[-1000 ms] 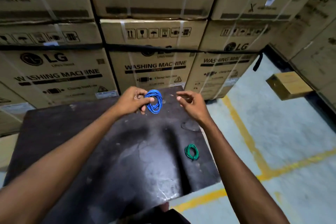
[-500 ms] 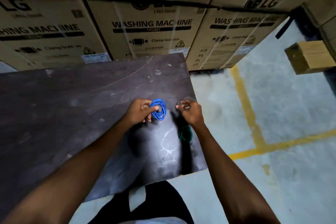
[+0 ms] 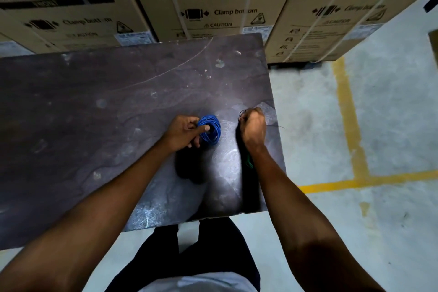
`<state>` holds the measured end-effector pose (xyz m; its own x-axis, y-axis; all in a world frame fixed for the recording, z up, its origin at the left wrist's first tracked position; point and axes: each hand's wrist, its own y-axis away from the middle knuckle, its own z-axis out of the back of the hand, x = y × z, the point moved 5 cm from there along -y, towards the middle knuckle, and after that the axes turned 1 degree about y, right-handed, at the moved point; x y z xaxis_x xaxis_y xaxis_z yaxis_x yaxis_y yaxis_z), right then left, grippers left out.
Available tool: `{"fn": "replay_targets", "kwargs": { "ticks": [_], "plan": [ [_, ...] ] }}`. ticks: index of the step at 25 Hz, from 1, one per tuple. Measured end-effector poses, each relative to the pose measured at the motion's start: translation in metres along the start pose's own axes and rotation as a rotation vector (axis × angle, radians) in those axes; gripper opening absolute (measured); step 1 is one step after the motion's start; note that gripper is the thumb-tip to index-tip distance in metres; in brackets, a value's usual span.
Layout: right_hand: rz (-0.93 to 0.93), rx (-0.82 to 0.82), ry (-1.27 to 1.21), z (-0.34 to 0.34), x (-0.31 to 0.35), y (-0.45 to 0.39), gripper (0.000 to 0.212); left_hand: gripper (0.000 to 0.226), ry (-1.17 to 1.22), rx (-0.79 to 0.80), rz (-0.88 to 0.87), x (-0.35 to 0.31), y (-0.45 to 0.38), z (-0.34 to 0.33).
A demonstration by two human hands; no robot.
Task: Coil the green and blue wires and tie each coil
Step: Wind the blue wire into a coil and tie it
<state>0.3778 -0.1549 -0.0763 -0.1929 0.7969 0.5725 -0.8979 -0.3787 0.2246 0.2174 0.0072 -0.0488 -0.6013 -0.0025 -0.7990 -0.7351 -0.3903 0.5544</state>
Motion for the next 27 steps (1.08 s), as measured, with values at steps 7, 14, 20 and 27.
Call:
{"fn": "replay_targets", "kwargs": {
  "ticks": [7, 14, 20, 27],
  "plan": [
    [0.205, 0.051, -0.144, 0.009, 0.03, 0.006, 0.014, 0.01, -0.009, 0.035, -0.05, -0.011, 0.02, 0.011],
    [0.321, 0.034, -0.335, 0.062, 0.101, 0.007, 0.013, 0.008, -0.01, 0.042, -0.173, -0.054, 0.061, 0.048],
    [0.438, -0.131, -0.489, 0.127, 0.166, 0.01, 0.005, 0.011, -0.053, 0.073, -0.265, -0.096, 0.108, 0.082],
    [0.357, -0.048, -0.738, 0.157, 0.199, 0.015, 0.005, 0.025, -0.178, 0.136, -0.333, -0.128, 0.151, 0.109]
  ]
}}
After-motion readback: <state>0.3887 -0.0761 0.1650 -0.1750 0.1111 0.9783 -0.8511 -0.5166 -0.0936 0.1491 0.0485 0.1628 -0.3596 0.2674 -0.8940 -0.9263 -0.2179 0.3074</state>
